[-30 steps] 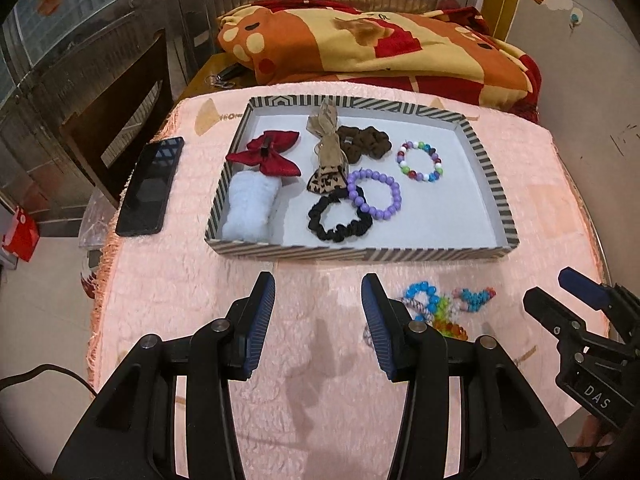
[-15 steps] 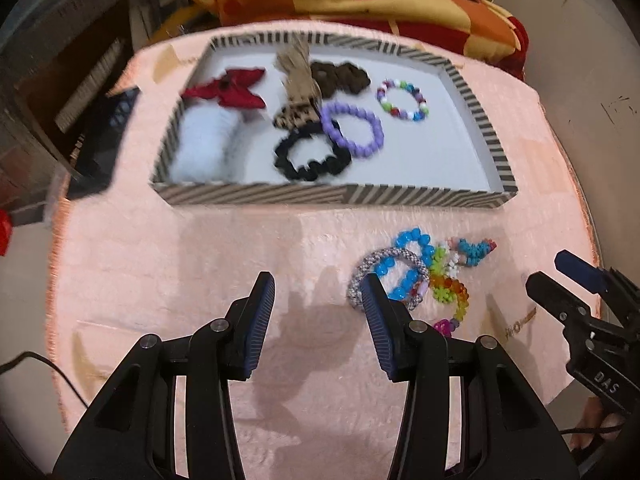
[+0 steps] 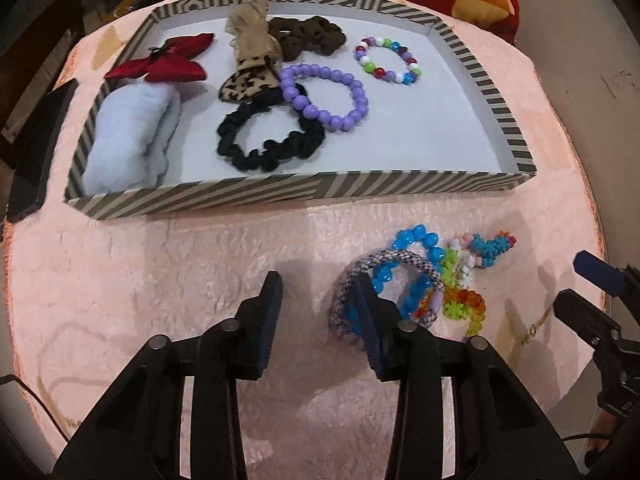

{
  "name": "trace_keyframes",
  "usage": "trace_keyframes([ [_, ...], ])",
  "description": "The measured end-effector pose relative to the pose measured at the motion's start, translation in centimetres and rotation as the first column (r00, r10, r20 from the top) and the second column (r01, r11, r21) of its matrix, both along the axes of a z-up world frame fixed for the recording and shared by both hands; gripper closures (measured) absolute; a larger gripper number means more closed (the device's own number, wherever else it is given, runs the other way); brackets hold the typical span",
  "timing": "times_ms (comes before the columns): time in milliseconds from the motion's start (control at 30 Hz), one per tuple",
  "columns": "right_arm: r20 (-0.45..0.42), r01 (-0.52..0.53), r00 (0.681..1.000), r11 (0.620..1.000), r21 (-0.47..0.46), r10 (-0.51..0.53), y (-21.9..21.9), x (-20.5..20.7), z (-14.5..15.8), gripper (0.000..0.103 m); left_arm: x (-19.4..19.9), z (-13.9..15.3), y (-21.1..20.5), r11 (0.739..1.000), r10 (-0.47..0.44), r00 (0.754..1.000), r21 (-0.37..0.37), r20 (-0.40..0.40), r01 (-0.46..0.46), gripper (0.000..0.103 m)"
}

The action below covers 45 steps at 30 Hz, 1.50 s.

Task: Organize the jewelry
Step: 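Move both grippers back over the remaining bracelets beside the tray, then grasp the silver rope bracelet with the left gripper while the right grasps the green-flower bracelet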

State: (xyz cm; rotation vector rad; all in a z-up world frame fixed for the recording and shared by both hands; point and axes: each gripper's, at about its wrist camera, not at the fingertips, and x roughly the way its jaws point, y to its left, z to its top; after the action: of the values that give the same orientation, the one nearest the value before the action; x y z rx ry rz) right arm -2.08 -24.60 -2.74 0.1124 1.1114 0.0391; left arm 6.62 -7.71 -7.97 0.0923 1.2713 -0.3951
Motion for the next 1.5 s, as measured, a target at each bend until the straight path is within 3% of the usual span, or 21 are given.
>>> trace_keyframes([
  [333, -0.016, -0.013, 1.0, 1.0, 0.021, 0.013, 0.0, 0.9, -0.6, 0.043, 0.4, 0.2, -0.3, 0.999, -0.044, 0.999, -0.008, -0.021, 0.044, 0.068],
  [400, -0.017, -0.024, 1.0, 0.999, 0.025, 0.024, 0.1, 1.1, -0.8, 0.043, 0.8, 0.2, -0.6, 0.999, -0.033, 0.999, 0.002, -0.019, 0.033, 0.089],
  [600, -0.003, -0.052, 0.999, 0.998, 0.042, 0.052, 0.0, 2.4, -1.9, 0.043, 1.1, 0.2, 0.6, 1.0, 0.007, 1.0, 0.002, -0.021, -0.007, 0.096],
  [733, -0.016, -0.077, 0.997, 0.996, 0.043, 0.077, 0.1, 4.0, -3.3, 0.051, 0.9, 1.1, 1.7, 0.999, 0.03, 1.0, -0.009, -0.009, -0.03, 0.096],
  [833, -0.048, -0.08, 0.995, 0.996, 0.05, 0.082, 0.0, 4.9, -4.6, 0.065, 0.7, 1.9, 2.2, 0.999, 0.038, 0.999, -0.016, 0.004, -0.038, 0.096],
  [933, -0.022, -0.093, 0.995, 0.992, 0.091, 0.095, 0.0, 4.6, -5.0, 0.074, 0.5, 2.4, 2.7, 0.999, 0.049, 0.999, -0.021, 0.008, -0.049, 0.096],
  [1033, -0.012, -0.111, 0.994, 0.99, 0.085, 0.112, 0.3, 4.5, -4.6, 0.091, 0.6, 2.6, 2.8, 0.998, 0.058, 0.998, -0.023, 0.01, -0.058, 0.096],
  [1500, 0.142, -0.124, 0.985, 0.977, 0.173, 0.099, -0.1, 2.4, 3.7, 0.091, 0.3, 6.2, 2.6, 0.996, 0.06, 0.996, -0.064, 0.071, -0.055, 0.096],
])
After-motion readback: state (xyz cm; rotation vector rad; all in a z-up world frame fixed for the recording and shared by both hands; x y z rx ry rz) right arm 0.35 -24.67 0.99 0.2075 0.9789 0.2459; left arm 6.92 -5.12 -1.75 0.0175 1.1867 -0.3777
